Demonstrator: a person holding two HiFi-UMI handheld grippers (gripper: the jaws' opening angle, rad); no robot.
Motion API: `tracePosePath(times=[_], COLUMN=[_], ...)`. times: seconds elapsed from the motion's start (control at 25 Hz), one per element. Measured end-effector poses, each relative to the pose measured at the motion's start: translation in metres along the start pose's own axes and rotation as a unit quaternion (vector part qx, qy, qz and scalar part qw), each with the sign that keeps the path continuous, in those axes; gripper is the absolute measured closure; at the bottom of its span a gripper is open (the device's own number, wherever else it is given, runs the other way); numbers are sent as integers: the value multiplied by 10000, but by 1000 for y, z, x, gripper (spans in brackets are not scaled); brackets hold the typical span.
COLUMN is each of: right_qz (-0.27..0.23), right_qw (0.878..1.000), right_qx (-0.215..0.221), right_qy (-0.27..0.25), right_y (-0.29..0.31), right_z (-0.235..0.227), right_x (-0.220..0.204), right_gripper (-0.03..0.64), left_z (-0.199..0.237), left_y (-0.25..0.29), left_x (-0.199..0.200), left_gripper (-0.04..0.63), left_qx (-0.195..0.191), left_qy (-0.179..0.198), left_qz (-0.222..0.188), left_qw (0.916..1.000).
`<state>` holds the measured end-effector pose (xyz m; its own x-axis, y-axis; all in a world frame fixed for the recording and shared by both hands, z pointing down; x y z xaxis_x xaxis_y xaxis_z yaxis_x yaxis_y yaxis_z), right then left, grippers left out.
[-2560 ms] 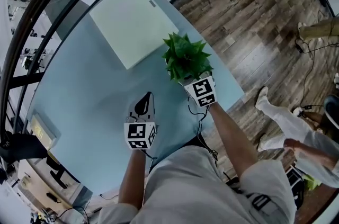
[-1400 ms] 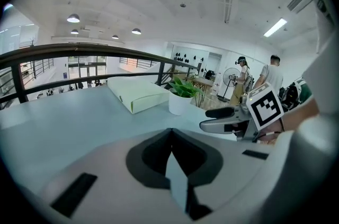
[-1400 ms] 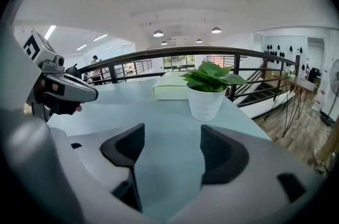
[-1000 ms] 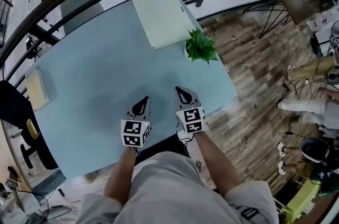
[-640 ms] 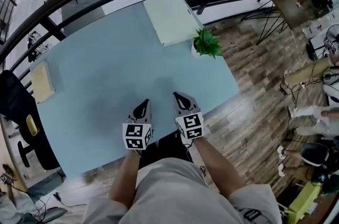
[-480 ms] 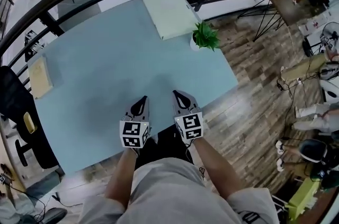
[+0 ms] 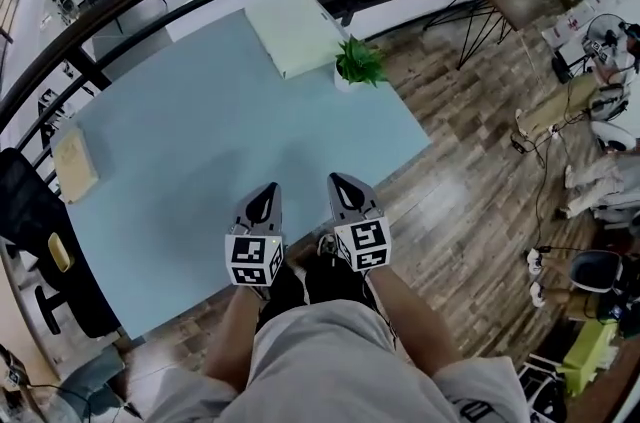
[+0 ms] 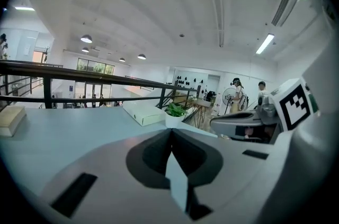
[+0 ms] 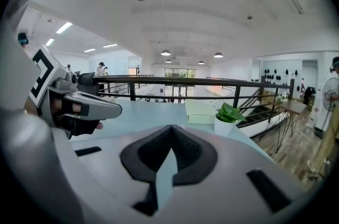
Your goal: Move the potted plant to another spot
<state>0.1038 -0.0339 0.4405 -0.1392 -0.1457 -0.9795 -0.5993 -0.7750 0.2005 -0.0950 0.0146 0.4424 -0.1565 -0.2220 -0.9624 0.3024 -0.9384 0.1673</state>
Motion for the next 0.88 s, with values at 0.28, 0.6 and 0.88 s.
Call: tracePosePath(times=[0.28,0.6,0.88], right_qz=[-344,-657,-957], right_qw=[9981,9949,9922], right_qx=[449,757,802], right_qy=[-231,-136,-50], right_y=[0,6,11], right_z=[-15,-39,-55], right_x=[33,53,78], right_gripper=[614,614,614], left_z=[-22,-39,-46], left_y=[6,9,21], left_x=[24,53,81], left_gripper=[584,584,584], left_qx=[165,537,663], left_qy=[68,98,211], left_qz=[-160,-431,-789], left_qw=[9997,9976,9945])
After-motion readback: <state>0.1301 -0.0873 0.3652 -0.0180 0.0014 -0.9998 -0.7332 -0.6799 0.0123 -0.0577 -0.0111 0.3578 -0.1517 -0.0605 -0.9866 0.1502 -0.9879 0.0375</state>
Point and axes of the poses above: the fingertips, and each gripper's own axes: y forward along the fingers, z to its left, x out of its top, the point moved 9 cm from there along -y, backward along the fingers, and after that the axes turned 10 degrees about -z, right-handed, at the moved point
